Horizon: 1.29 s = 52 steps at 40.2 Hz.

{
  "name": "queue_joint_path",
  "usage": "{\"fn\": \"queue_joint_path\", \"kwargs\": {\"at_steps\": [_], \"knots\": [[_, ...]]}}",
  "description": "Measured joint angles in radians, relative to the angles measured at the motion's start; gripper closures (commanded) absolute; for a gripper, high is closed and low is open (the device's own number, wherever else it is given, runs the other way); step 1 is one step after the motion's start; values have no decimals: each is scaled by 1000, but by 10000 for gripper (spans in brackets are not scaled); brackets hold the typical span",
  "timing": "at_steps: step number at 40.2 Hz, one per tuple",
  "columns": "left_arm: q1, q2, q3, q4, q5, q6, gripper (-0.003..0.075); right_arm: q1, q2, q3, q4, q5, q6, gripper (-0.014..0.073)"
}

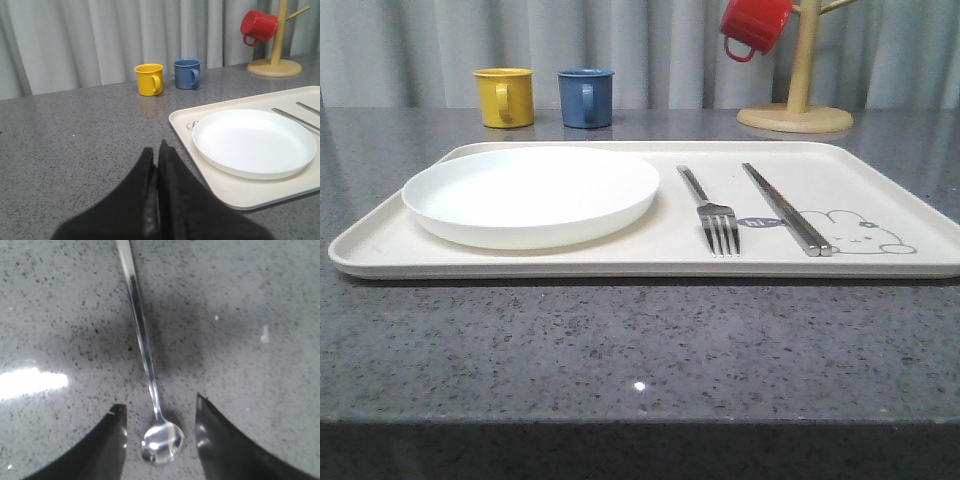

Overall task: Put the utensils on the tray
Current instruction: 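Grasp the silver spoon on the table with the right gripper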

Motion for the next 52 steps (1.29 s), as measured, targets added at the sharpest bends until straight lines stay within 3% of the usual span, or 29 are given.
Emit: {"fn": "queue_joint_path", "kwargs": {"at_steps": [13, 28, 42, 47, 52], "knots": [[0, 0, 0, 0, 0, 0, 738, -10, 92, 0, 18, -21, -2, 238], [0, 0, 0, 0, 0, 0, 738, -95, 115, 0, 143, -52, -54, 252], [0, 0, 0, 0, 0, 0, 738, -97, 148, 0, 185, -52, -70, 258], [0, 0, 0, 0, 0, 0, 738, -97, 160, 0, 184, -50, -70, 338], [0, 0, 0, 0, 0, 0, 738, -97, 161, 0, 183, -48, -70, 491]]}}
